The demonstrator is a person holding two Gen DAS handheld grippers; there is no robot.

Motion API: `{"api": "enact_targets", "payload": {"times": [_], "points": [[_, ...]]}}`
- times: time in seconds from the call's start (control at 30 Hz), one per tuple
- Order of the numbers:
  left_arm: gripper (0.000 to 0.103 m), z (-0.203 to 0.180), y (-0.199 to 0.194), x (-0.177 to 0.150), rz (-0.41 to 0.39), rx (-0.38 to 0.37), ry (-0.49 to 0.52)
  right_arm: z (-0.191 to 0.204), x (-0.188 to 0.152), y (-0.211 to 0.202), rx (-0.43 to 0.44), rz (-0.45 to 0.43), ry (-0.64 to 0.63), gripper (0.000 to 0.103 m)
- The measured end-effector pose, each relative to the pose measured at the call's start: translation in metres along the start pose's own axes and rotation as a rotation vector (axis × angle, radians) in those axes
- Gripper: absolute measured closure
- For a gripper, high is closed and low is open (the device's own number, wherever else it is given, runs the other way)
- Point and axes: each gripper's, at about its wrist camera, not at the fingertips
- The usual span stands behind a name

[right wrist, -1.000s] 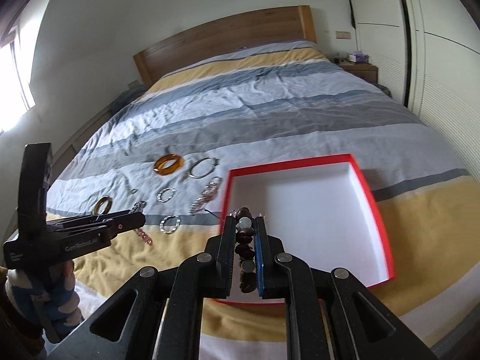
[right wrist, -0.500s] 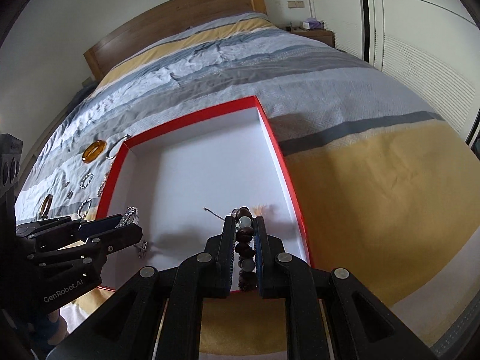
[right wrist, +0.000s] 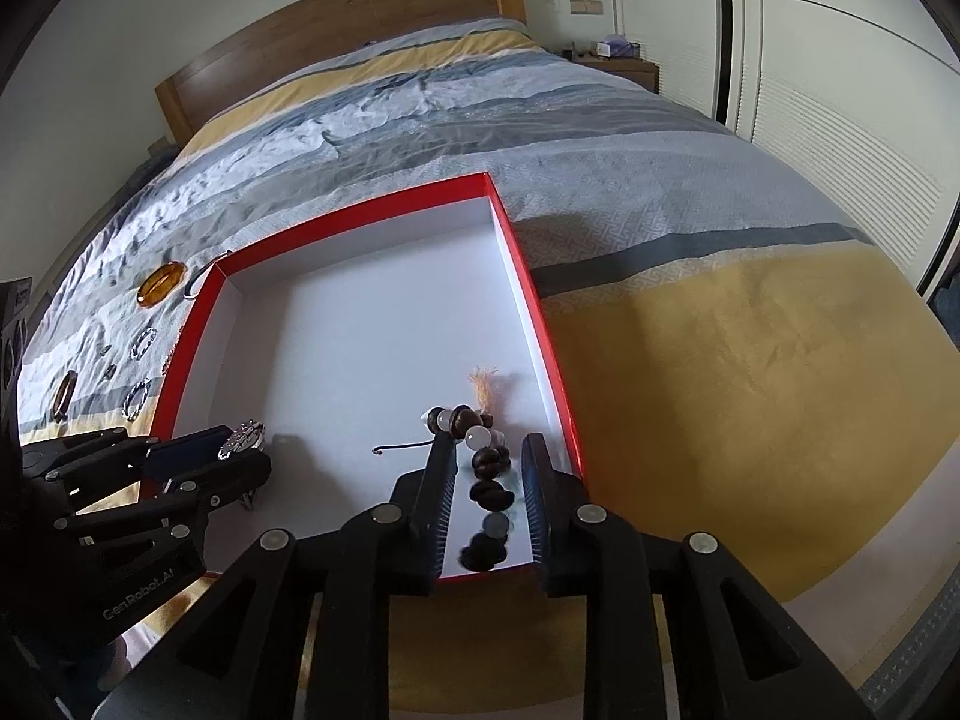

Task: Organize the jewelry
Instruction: 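Carry the beaded bracelet and silver watch into the red box and release both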

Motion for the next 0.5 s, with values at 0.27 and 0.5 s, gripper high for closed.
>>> {"api": "enact_targets", "payload": {"times": [0.27,0.5], "points": [[0.073,0.003,-0.019,0.004,-0.037,-0.002,-0.014,0.007,-0.001,-0.015,-0.025,-0.017,-0.017,0.061],[0.072,0.006,-0.059,0.006,-0.107,0.004,-0.013,0.011,0.005,-0.049,-0.049,-0.058,-0.015,0.061]]}}
Point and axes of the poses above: each gripper's, at about its wrist camera, not at the fingertips, and y roughly the way its jaws point, z to its left, x to its top, and after that the axes turned 5 degrees about -z, right-handed
